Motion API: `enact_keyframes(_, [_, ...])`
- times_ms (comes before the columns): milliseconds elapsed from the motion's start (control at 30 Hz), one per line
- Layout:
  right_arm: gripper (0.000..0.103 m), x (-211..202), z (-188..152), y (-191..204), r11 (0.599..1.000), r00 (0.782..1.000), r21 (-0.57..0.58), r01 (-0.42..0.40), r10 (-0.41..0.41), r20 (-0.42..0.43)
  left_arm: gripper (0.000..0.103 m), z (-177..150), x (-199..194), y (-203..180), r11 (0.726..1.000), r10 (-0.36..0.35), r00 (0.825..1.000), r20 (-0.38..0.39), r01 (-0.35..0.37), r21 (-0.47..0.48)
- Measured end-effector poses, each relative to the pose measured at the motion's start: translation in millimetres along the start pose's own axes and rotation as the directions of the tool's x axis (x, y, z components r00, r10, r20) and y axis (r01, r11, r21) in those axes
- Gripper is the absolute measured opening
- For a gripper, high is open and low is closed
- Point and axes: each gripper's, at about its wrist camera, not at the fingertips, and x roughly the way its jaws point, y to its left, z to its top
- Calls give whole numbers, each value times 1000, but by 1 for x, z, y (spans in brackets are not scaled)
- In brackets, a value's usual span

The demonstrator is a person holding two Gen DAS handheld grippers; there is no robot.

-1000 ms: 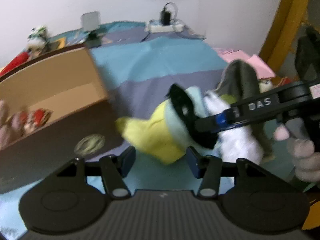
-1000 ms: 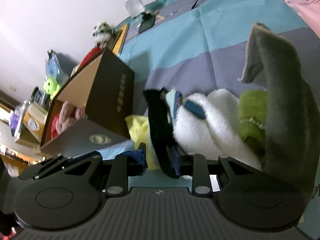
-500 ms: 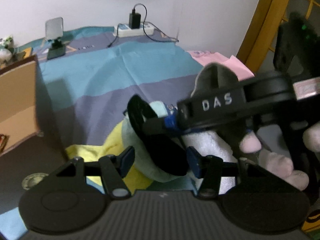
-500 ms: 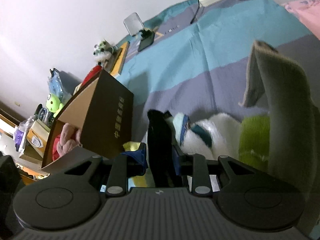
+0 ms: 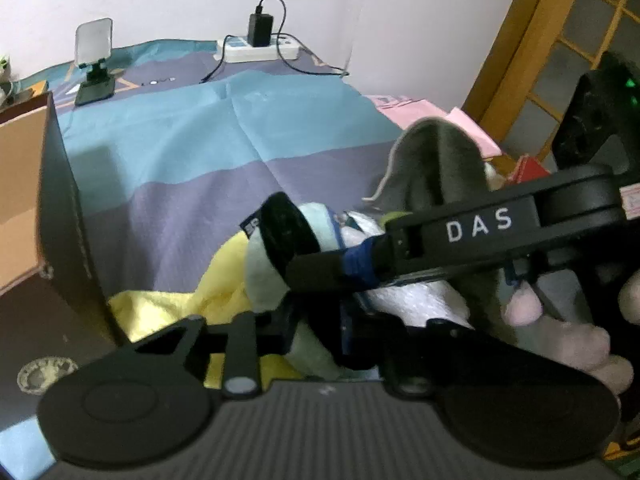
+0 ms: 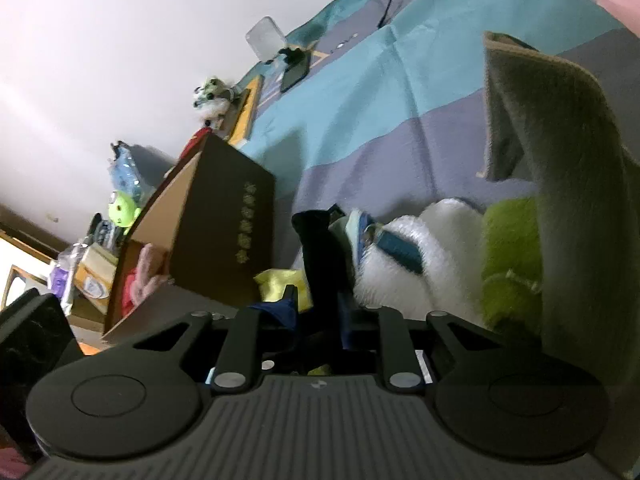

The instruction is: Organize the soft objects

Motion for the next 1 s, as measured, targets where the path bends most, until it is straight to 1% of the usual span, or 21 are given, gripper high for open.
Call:
enact_keyframes(133, [0,-10,-7,20,999,999,-24,-46,46,-9,6,-5,-23,-3,999,-47,999,16,46,24])
enact_keyframes(267, [0,-13,-14,40,997,999,-57,-44,45,5,7,-11,-47,0,996,-73,996,45,71,45])
enact_keyframes(300, [0,-14,-14,43,997,999,-65,-41,43,28,7,-11,-50,4,996,-83,995,48,81,41])
enact_keyframes(333, [2,-14,-13,46,996,998,-86,-18,23,63,7,-10,-51,7,996,-78,996,52,76,41])
enact_keyframes(367, [5,-13,-10,50,994,995,-108,26,-16,94,7,-9,-52,10,997,-72,996,59,70,46])
enact_keyframes(400, [7,-11,-8,52,990,993,-124,60,-46,112,7,-7,-52,13,996,-78,995,67,74,53])
enact_keyframes(433, [8,-8,-4,53,985,989,-142,95,-77,126,11,-4,-51,15,994,-92,993,76,88,61])
enact_keyframes(467, [8,-3,-1,53,980,985,-151,128,-108,134,35,-2,-48,16,992,-112,991,79,107,70])
enact_keyframes(500, [8,1,1,51,973,979,-156,168,-147,138,58,0,-44,17,992,-112,991,79,107,72])
enact_keyframes(567, [10,11,3,47,955,964,-164,247,-225,143,58,2,-33,19,992,-101,991,90,94,79])
enact_keyframes(600, [10,14,4,43,952,960,-160,263,-242,138,57,3,-27,19,992,-99,991,85,92,81])
enact_keyframes(700, [9,25,4,29,965,967,-101,242,-231,106,58,5,-9,17,991,-101,993,64,95,89])
enact_keyframes(767, [8,25,1,22,969,967,-68,237,-228,117,58,5,3,13,990,-79,995,56,72,118])
enact_keyframes(800, [4,26,0,19,972,969,-50,228,-221,114,58,5,8,12,989,-71,996,48,64,130])
enact_keyframes(833, [2,24,1,14,976,971,-28,217,-212,113,58,5,12,13,989,-77,996,44,71,129])
enact_keyframes(867, [0,20,-2,11,980,974,-1,197,-196,115,56,5,13,15,989,-91,995,41,86,123])
enact_keyframes(900, [0,16,-3,9,984,976,29,176,-178,123,42,6,13,15,988,-93,995,45,87,126])
enact_keyframes(933, [0,11,-4,6,988,980,51,147,-152,124,35,7,12,15,985,-103,994,39,97,140])
enact_keyframes(967, [0,5,-5,7,991,983,61,123,-130,129,28,8,11,14,984,-114,993,34,108,140])
enact_keyframes(1000, [0,0,-6,11,992,984,54,113,-119,133,26,8,8,14,983,-132,991,30,127,132])
